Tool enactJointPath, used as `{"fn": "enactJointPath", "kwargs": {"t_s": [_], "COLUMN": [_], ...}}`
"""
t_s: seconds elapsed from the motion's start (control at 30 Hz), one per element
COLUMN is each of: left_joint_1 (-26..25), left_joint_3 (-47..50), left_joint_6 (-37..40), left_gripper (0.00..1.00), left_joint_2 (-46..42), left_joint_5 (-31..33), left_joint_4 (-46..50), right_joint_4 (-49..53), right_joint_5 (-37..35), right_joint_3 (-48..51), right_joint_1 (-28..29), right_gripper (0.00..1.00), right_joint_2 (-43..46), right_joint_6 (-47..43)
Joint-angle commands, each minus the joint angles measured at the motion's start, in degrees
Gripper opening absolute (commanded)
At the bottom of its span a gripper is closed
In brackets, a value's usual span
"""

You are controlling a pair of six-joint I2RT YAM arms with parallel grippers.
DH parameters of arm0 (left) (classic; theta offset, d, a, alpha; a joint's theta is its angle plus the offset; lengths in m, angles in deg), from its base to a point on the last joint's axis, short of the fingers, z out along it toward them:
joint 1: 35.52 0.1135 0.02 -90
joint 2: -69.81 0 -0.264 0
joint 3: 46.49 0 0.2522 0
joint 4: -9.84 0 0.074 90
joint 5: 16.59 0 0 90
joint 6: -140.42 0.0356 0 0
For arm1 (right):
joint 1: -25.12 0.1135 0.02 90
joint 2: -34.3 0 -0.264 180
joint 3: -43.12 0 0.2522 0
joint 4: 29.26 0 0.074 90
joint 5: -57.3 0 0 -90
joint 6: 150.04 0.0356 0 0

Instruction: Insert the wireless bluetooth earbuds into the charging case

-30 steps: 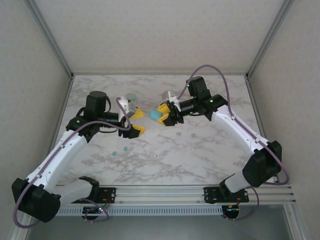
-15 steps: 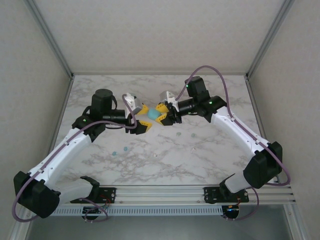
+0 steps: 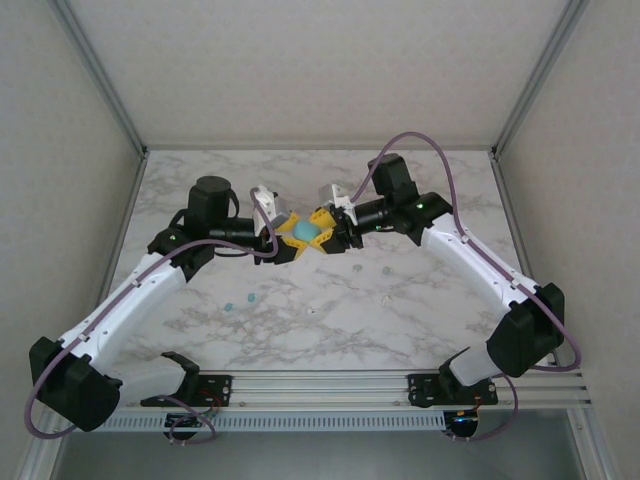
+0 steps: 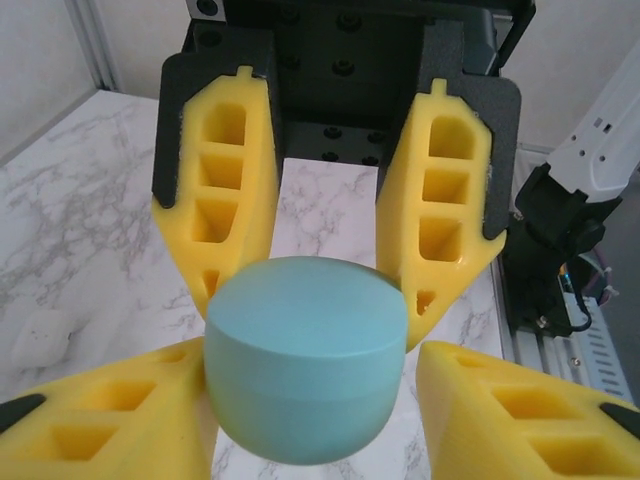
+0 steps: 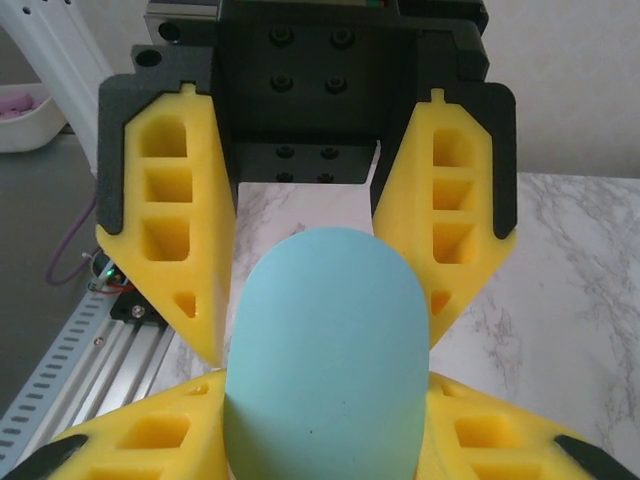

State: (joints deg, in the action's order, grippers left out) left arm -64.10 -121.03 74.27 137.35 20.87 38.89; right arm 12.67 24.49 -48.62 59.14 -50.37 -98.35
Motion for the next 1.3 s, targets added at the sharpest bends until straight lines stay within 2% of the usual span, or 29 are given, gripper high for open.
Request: {"fn": "enactJointPath", "kwargs": {"t_s": [0.0, 0.17, 0.27, 0.37, 0.43, 0.57, 0.7, 1.27], "left_joint_1": [-0.96, -0.95, -0.96, -0.95, -0.95, -0.95, -0.96, -0.95], "left_joint_3": [-1.85, -1.98, -1.18, 0.97, 2.94, 6.50, 5.72, 4.11], "left_joint_6": [1.97, 2.34, 1.08, -2.12, -4.92, -8.87, -7.68, -4.64], "left_gripper": [0.46, 0.35, 0.32, 0.29, 0.28, 0.27, 0.27, 0.28], "left_joint_2": [-0.13, -0.36, -0.92, -1.93, -2.94, -4.83, -4.29, -3.87], "left_joint_5": [-0.77, -0.23, 0.47, 1.06, 2.33, 4.01, 2.93, 3.55], "left_joint_4": [3.05, 3.53, 1.97, -2.71, -7.10, -14.73, -12.45, -7.29], "right_joint_4": [0.14, 0.01, -1.09, -3.65, -4.67, -9.43, -13.43, -12.60], "right_joint_5": [1.06, 0.60, -1.60, -4.65, -6.40, -8.77, -8.43, -6.07], "right_joint_3": [0.04, -0.01, 0.13, 2.02, 3.58, 7.69, 9.13, 6.21], "right_joint_1": [0.30, 0.26, 0.26, 0.11, -0.04, -0.17, -0.18, -0.26], "right_gripper": [0.33, 0.36, 0.41, 0.46, 0.54, 0.54, 0.52, 0.58], "right_joint_2": [0.70, 0.90, 1.47, 2.74, 3.66, 6.00, 7.10, 5.81], "right_joint_6": [0.19, 1.18, 2.99, 5.81, 6.95, 9.32, 11.18, 11.06]}}
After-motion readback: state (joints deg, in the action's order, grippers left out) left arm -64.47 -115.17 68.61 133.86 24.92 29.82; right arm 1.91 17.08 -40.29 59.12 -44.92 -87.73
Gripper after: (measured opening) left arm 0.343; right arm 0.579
